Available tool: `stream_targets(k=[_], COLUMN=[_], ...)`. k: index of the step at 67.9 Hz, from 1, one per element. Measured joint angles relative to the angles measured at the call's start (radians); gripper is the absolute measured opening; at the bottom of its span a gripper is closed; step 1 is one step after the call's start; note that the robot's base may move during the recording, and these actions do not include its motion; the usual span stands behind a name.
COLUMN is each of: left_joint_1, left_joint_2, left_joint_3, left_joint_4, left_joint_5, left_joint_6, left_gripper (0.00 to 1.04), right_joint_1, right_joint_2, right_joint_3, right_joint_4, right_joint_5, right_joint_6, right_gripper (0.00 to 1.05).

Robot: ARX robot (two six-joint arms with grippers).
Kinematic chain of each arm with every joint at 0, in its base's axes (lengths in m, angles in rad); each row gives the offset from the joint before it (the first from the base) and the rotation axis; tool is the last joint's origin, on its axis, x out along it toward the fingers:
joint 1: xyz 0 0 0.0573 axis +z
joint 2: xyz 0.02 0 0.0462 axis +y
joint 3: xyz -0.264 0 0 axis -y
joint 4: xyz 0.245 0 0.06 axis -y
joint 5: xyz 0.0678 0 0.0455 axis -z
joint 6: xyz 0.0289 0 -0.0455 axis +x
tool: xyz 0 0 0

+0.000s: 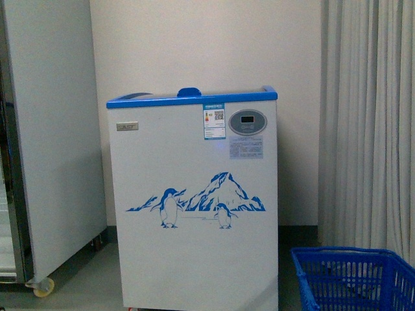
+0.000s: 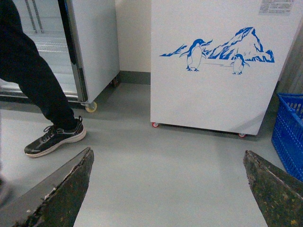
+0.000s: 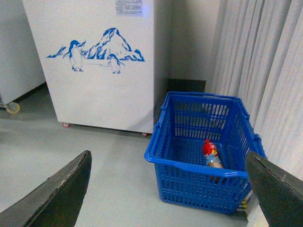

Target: Put drink in fridge

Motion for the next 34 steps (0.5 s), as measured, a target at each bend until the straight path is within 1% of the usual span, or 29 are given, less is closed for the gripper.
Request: stream_targets(k=[34], left_joint_1=[0.0], left_joint_2=[0.0], left_joint_3=[0.0], left_joint_4=[0.0], left_joint_5=[0.0], left_joint_6=[0.0], left_gripper=[0.97], right_joint_1=[0.0], right_joint_2=[0.0], right_joint_3=[0.0], right_joint_4=[0.0], right_joint_5=[0.0], right_joint_6=[0.0], right_gripper=[0.97])
